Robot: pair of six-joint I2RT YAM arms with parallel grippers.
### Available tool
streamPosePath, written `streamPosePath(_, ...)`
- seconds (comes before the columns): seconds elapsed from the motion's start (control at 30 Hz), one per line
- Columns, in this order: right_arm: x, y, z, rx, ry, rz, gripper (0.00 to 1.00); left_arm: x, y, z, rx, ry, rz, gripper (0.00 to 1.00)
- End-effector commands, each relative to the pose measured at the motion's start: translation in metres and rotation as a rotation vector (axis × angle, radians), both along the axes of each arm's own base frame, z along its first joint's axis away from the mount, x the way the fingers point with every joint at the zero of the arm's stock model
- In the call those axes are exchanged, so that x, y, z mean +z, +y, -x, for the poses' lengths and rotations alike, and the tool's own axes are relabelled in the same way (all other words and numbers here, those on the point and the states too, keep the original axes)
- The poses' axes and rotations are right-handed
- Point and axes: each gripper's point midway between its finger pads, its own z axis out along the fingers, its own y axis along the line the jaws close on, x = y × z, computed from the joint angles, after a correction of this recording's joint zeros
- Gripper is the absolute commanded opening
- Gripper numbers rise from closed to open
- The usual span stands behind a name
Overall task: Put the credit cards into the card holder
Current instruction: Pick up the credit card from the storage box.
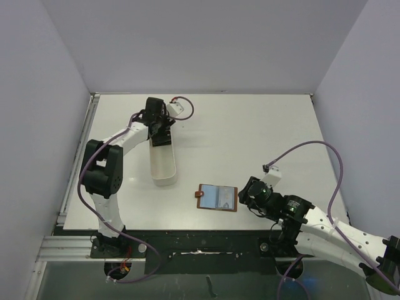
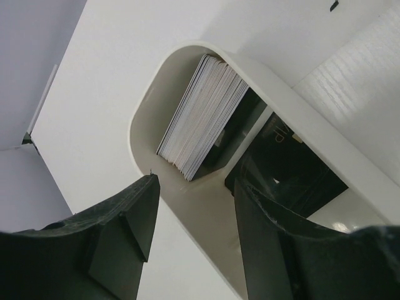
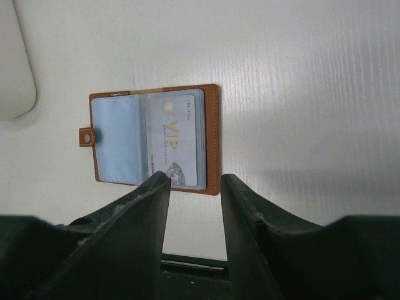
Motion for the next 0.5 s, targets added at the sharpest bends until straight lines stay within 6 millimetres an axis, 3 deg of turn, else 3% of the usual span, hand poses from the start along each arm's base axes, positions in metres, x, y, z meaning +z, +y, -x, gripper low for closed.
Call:
streamPosePath(0.0,0.020,0.006,-0.010,-0.027,-0.047,-0.028,0.39,0.024,-0.006,-0.034,-0.041,-0.133,-0.023,0.50)
streamPosePath(0.47,0.028,0.002,-0.011,-0.044,-0.053,-0.011,0.39,-0.003,0.002,-0.047,-0.015,-0.166,-0.128,0.45)
